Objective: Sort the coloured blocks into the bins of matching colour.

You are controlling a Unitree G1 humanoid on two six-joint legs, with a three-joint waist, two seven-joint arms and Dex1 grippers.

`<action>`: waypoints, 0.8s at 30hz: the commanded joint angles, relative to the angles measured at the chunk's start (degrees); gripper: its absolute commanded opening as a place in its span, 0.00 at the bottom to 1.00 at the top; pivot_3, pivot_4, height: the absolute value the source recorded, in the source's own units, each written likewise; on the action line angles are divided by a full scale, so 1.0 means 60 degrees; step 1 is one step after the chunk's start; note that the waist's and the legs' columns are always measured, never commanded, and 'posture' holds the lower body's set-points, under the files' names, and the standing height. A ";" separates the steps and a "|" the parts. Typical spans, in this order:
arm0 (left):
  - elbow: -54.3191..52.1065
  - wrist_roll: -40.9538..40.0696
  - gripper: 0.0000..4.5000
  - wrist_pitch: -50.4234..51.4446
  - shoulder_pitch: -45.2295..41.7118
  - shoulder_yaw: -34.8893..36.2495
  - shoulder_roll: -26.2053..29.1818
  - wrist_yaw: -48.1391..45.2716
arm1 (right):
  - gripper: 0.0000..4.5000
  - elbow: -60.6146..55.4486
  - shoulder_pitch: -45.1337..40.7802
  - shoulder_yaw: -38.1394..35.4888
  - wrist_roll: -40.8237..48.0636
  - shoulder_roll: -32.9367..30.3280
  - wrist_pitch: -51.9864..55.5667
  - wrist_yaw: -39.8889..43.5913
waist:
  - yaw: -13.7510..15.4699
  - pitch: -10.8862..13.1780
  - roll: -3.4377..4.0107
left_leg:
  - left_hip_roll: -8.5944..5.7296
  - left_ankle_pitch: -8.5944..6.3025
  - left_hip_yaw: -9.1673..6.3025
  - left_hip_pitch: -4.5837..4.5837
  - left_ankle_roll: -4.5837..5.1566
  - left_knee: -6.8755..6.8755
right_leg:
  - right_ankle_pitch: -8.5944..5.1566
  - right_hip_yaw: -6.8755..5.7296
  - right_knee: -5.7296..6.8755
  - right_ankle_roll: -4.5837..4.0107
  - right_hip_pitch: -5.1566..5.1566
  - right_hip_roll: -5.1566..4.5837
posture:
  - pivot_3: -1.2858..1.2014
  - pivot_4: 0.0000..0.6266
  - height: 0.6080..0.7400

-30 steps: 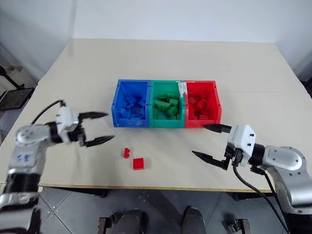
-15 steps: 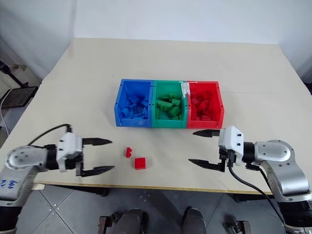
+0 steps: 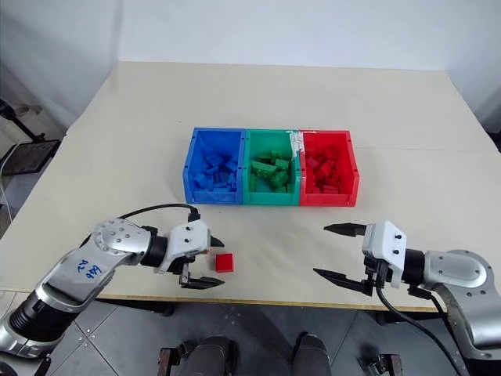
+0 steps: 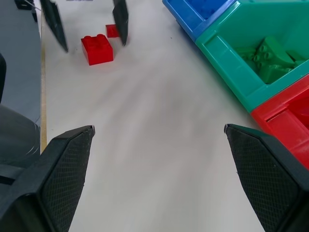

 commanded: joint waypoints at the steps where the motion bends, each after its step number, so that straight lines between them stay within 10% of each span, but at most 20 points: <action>1: 0.0024 0.0177 0.99 0.0024 -0.0250 -0.0275 -0.0136 0.0022 | 1.00 -0.0426 0.0187 -0.0332 0.0147 -0.0014 0.0056 -0.0235 | 0.0016 0.0000 0.0000 | 0.0000 0.0000 0.0000 0.0001 0.0000 0.0001 | 0.0000 0.0000 0.0000 0.0000 0.0001 -0.0001 | 0.52 0.24 1.00; 12: 0.0170 -0.0324 0.33 -0.0210 -0.0507 -0.0013 -0.0421 -0.0450 | 1.00 -0.0685 0.0680 -0.0482 0.0148 0.0030 0.0078 -0.0715 | 0.0010 0.0000 0.0000 | -0.0001 0.0000 0.0000 -0.0003 0.0001 0.0002 | 0.0000 0.0000 -0.0006 0.0000 0.0001 -0.0002 | 0.52 0.24 1.00; 24: 0.4760 -0.0176 0.33 -0.3207 -0.3972 0.1272 -0.4892 0.2124 | 1.00 -0.1511 0.1738 -0.2420 0.0632 0.1724 0.0415 -0.3263 | 0.0215 -0.0001 -0.0013 | -0.0010 0.0000 -0.0002 -0.0016 0.0001 0.0028 | 0.0000 -0.0004 -0.0005 0.0000 0.0005 -0.0003 | 0.52 0.24 1.00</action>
